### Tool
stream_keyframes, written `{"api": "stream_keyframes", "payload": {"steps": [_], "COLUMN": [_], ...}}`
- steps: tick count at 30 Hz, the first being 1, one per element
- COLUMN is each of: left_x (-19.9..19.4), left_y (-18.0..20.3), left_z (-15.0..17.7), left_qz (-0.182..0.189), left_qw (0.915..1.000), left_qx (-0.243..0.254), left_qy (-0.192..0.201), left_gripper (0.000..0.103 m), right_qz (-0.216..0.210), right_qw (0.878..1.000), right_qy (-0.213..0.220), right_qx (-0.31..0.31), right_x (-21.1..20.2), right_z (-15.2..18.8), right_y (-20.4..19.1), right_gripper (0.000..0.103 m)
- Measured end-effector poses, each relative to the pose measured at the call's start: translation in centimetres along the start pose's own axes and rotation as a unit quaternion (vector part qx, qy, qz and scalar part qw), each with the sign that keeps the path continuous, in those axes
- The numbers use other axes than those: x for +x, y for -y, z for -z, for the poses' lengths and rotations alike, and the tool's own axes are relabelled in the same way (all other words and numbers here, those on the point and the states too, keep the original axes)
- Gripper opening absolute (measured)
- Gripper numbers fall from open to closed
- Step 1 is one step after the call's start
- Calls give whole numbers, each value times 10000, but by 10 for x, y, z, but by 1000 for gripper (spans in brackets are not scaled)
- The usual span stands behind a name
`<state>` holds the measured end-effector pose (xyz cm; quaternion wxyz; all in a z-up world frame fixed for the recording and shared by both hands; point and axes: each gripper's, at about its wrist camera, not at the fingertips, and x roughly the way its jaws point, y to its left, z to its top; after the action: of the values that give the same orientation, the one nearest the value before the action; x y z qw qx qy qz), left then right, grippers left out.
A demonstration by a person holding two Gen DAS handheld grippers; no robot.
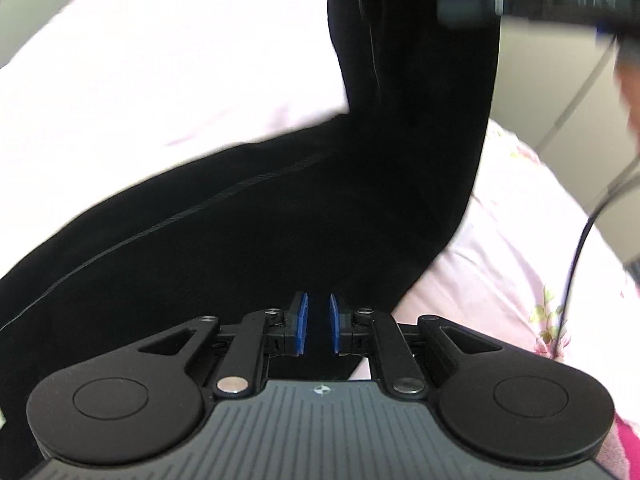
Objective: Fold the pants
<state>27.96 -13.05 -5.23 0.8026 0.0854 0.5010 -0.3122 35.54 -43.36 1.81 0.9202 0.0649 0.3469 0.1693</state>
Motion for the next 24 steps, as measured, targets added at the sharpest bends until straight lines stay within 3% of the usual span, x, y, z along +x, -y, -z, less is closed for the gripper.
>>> {"api": "stream_keyframes", "payload": {"steps": [5,9,14,16,19,20,21,24], "left_x": [-39,-38,-18,-10,9,15,20,35], "left_y": [-58,-91,-127,-137,-134,-132,-132,-142], "left_z": [28,52,52,51,46,42,37,31], "left_qz": [-336,-334,-59,103,343,437,545,893], "left_qw": [9982,9964,9935,9915,9864,9834,9797,9622], "left_qx": [-443,-770,-1125,-1281,-1574,-1723,-1896,-2561], "left_qy": [213,133,132,185,316,354,366,250], "left_gripper": [14,14,14,19,37,47,55,64], "right_qz": [-410,-550,-348,-334,-606,-668,-680,-328], "right_qw": [9977,9909,9782,9744,9699,9693,9695,9725], "right_qy": [-540,-1205,-1943,-2104,-2260,-2282,-2267,-2109], "right_qx": [-84,-233,-644,-723,-676,-625,-637,-932], "right_x": [61,121,164,167,152,145,138,123], "right_z": [27,74,127,130,118,112,106,89], "right_y": [-68,-112,-138,-137,-129,-126,-123,-108], "right_gripper": [10,10,14,17,40,42,43,45]}}
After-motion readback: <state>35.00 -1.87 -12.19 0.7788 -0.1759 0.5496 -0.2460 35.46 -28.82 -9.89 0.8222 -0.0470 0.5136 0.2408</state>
